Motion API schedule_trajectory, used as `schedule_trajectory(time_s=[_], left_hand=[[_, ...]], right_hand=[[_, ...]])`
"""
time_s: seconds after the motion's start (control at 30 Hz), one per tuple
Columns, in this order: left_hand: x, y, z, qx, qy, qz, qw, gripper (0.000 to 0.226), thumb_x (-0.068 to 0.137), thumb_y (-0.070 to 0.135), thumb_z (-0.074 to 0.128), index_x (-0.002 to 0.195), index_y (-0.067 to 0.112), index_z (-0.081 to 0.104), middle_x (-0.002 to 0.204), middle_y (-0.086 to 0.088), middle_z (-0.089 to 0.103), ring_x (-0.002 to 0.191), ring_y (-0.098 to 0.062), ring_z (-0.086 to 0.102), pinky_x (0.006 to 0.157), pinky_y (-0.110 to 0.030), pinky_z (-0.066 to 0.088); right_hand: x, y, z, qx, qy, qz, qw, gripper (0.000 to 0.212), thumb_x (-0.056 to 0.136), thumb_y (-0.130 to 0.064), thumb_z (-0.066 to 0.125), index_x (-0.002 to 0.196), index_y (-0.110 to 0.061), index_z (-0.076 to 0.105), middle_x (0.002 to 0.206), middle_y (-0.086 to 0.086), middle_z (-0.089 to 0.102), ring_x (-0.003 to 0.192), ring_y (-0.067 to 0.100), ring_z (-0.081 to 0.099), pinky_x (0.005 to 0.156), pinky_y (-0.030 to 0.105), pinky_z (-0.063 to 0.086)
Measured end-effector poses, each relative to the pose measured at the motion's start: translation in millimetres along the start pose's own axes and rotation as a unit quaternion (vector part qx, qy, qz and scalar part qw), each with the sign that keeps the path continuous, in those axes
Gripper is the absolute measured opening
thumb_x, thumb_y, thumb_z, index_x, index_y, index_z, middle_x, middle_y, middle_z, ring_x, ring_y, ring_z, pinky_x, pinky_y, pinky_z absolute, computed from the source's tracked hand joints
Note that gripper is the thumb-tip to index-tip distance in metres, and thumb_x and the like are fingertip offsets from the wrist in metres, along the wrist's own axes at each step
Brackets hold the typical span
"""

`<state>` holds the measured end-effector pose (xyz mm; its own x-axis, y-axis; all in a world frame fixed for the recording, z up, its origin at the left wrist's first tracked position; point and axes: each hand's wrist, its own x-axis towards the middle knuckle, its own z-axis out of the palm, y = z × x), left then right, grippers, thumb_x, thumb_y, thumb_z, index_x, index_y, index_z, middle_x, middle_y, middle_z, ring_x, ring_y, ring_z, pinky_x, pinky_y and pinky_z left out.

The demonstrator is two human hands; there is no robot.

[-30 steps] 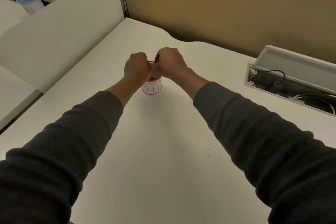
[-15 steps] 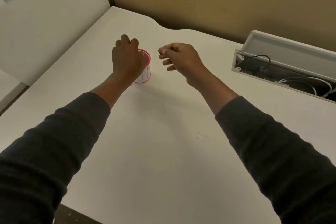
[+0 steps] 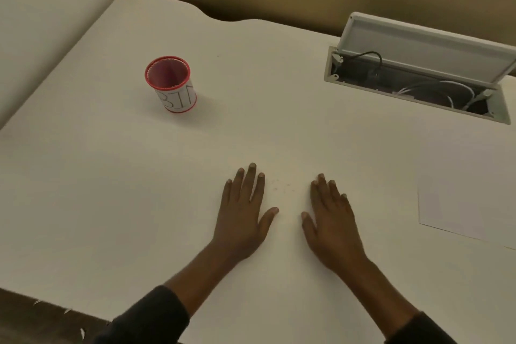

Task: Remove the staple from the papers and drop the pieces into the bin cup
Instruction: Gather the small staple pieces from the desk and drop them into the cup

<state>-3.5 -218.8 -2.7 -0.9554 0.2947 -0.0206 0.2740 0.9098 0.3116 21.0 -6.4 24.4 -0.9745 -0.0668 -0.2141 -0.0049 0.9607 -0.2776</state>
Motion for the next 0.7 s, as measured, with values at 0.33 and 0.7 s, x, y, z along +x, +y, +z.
schedule_trajectory(time_s=[0.33,0.7], left_hand=[[11.1,7.9,0.5,0.018,-0.037,-0.001,0.999,0.062,0.1,0.051,0.019,0.159,0.035,0.007,0.168,-0.004,-0.013,0.154,-0.026,-0.012,0.124,-0.054,0.005],[6.1,-0.3,-4.6,-0.027,-0.02,0.033,0.999,0.057,0.1,0.045,0.03,0.156,0.036,0.026,0.169,-0.002,0.004,0.156,-0.023,0.0,0.124,-0.052,0.008]], right_hand=[[10.5,-32.3,21.7,-0.057,0.027,-0.034,0.997,0.069,0.098,-0.046,0.023,0.159,-0.019,0.003,0.167,0.006,-0.008,0.153,0.027,-0.012,0.122,0.056,0.006],[7.8,-22.9,17.2,-0.04,0.017,-0.046,0.998,0.068,0.096,-0.046,0.022,0.159,-0.026,0.004,0.167,0.003,-0.009,0.153,0.025,-0.014,0.122,0.055,0.006]])
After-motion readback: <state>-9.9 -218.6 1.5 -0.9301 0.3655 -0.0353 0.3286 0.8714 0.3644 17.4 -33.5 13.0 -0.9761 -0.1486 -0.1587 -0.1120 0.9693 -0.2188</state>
